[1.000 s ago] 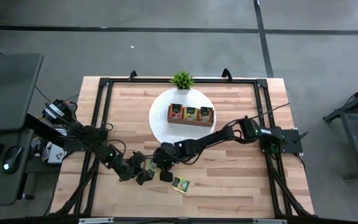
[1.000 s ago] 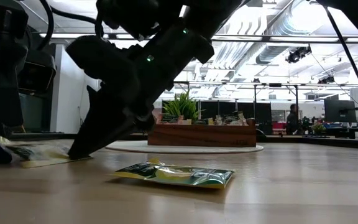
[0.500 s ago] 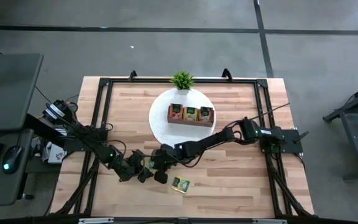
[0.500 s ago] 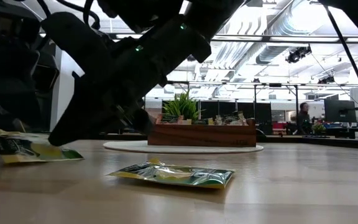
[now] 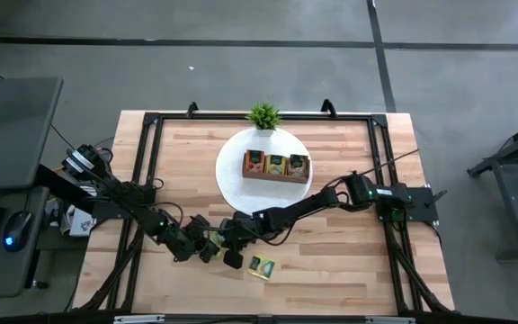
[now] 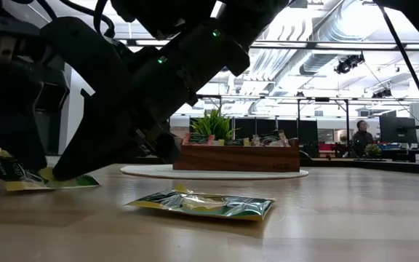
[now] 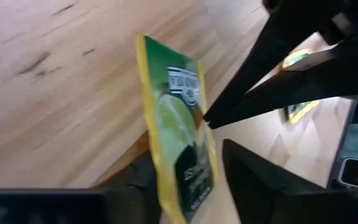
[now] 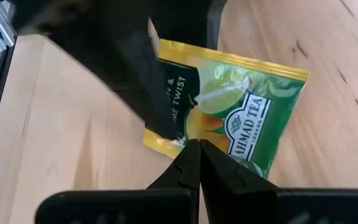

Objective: Pick & Place Tea
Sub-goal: Put the yellow tea bag into the middle section of the wooden organizer

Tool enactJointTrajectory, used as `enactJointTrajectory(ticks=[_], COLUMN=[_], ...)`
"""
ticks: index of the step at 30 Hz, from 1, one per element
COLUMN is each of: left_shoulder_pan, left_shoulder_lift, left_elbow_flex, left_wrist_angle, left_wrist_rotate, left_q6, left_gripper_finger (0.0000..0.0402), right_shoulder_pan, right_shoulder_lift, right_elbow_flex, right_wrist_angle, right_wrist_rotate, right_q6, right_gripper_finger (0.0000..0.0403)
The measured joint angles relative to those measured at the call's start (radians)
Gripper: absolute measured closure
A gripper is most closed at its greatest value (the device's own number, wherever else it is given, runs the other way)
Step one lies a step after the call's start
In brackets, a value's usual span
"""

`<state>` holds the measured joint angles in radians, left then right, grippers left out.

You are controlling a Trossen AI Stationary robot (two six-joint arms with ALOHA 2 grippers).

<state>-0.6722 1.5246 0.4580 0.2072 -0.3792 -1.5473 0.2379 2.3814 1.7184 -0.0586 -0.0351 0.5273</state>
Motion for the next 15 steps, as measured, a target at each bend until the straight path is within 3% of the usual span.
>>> enactJointTrajectory(ticks=[7, 15], left_shoulder_pan=[0.0, 0.001], left_shoulder_lift=[0.0, -0.002], left_elbow_flex=[-0.001, 0.0], left_wrist_angle=[-0.035, -0.043], left_wrist_rotate=[0.022, 0.055], left_q6=[0.049, 0.229], left_gripper_finger=[0.0381, 0.0398], right_shoulder_pan=[-0.008, -0.029], right_shoulder_lift=[0.0, -0.071], right_elbow_flex=[0.0, 0.0], right_wrist_angle=[0.001, -0.084], right_wrist_rotate=[-0.012, -0.082], right_q6=[0.015, -0.037], right_gripper_finger=[0.0403, 0.0402])
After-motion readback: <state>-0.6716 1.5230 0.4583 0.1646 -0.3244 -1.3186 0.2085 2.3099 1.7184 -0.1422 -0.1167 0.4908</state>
